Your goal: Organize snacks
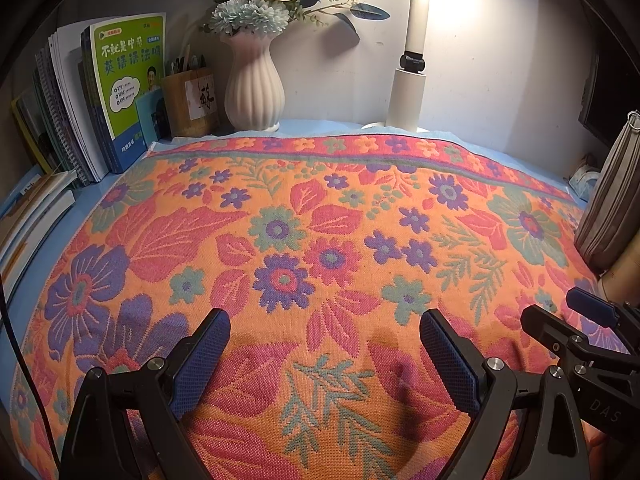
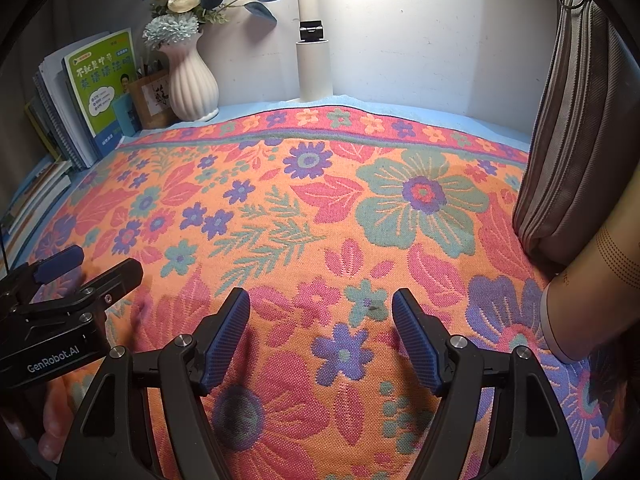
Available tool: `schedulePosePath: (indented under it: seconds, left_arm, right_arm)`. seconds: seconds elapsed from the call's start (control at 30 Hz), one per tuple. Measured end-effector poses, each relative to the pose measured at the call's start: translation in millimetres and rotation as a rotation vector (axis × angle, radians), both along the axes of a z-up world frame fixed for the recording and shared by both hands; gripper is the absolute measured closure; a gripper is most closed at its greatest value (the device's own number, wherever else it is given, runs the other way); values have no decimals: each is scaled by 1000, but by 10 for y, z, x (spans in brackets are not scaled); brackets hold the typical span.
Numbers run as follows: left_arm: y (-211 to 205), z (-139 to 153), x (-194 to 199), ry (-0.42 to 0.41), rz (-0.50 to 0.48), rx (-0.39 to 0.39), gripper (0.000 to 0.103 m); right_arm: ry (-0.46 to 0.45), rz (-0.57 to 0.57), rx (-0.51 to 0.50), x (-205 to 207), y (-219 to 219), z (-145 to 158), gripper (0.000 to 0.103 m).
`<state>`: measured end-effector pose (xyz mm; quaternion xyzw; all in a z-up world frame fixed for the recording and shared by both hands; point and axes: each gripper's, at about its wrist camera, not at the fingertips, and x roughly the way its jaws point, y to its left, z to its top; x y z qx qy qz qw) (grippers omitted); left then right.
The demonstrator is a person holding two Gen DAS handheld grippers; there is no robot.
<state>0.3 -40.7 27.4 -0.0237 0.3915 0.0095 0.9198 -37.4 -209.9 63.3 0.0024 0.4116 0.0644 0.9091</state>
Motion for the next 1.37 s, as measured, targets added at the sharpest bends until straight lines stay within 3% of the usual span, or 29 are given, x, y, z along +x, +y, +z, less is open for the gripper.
schedulePosePath:
  seconds: [1.37]
  left_arm:
    - [9,14,-4,-4,-10,8,9]
  right_arm:
    - [9,-1,-6,8,4,-17,29]
